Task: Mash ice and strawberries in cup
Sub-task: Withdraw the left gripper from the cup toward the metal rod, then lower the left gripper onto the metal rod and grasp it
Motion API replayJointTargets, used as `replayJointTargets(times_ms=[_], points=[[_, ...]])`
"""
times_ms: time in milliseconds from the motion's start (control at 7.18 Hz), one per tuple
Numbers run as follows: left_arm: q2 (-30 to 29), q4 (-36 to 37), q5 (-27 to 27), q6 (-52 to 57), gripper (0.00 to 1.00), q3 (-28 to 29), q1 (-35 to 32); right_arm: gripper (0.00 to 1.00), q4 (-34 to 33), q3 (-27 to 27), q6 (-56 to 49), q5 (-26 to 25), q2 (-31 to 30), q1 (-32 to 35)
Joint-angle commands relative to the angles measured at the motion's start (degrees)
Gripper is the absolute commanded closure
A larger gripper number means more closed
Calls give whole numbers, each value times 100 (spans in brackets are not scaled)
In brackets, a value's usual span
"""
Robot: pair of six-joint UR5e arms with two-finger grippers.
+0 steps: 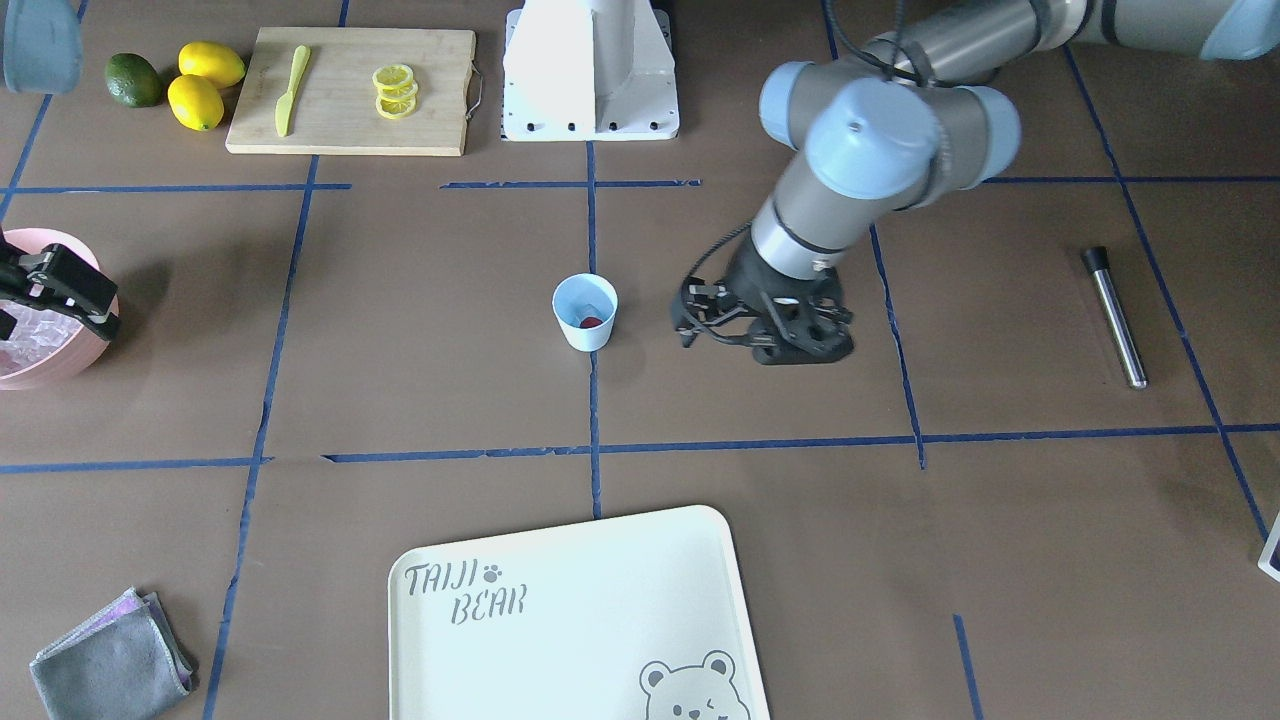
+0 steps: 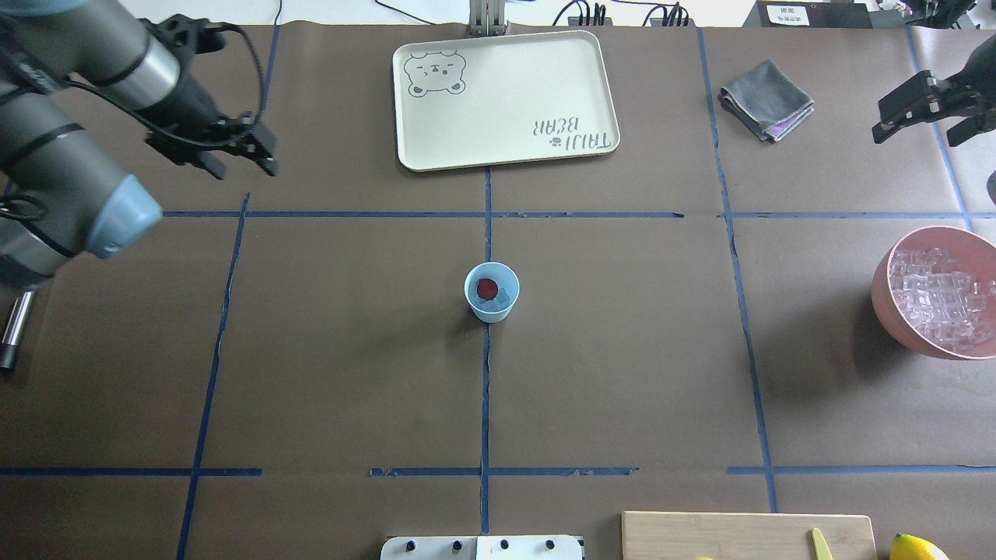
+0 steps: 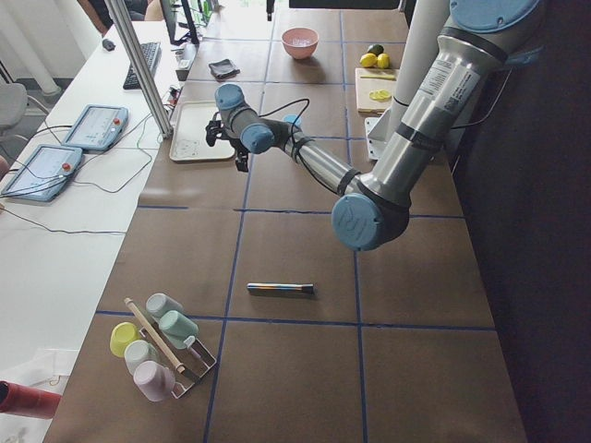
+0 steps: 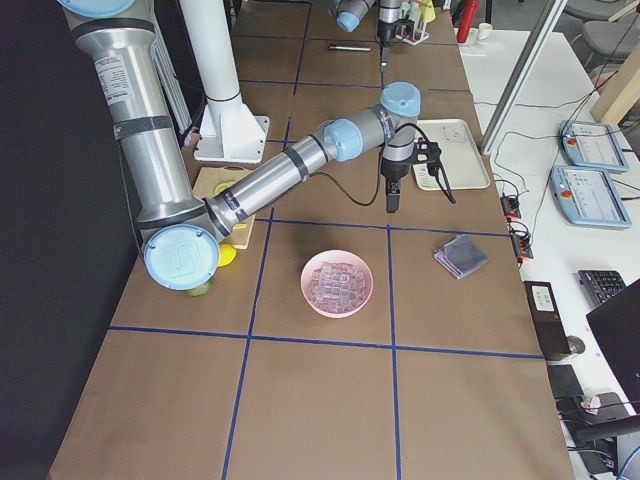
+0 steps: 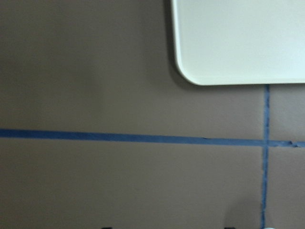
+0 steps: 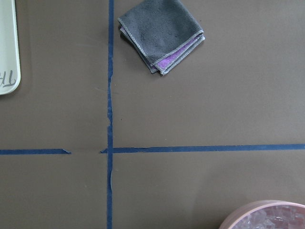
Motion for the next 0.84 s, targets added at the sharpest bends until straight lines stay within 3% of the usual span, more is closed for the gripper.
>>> replayJointTargets(times_ms=[0,139,279,697], points=[[742,37,-115,2207,17,653,-1078,0,0,-28,-689,200,-328,364],[744,37,-106,2902,17,1389,-1440,0,0,-28,-909,210,-425,400],[622,-15,-106,2587,17,2136,-1426,0,9,-2,-911,210,-487,401],[779,-42,-141,1981,14,2451,-1172,0,27,77,-902,210,-522,392]])
